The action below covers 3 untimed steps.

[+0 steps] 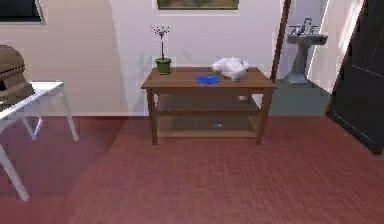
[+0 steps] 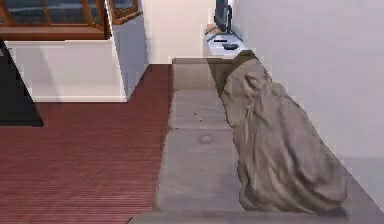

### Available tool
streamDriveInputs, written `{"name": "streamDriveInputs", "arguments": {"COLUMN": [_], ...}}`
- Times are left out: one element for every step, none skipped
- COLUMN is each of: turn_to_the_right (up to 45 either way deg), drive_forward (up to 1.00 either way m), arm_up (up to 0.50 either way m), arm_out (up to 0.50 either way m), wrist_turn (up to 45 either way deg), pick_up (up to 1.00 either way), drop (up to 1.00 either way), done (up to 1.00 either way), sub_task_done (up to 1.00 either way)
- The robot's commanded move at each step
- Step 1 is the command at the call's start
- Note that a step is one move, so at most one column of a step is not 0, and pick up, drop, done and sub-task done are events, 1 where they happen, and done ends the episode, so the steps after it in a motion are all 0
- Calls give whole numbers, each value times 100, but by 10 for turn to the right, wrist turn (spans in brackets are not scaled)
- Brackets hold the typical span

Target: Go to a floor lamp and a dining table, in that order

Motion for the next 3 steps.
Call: {"name": "streamDriveInputs", "arguments": {"turn_to_the_right": [-360,0,-240], "drive_forward": [0,100,0], "arm_up": [0,0,0], "arm_out": [0,0,0], "wrist_turn": [0,0,0], "pick_up": [0,0,0], "drop": [0,0,0], "done": [0,0,0], "sub_task_done": [0,0,0]}}
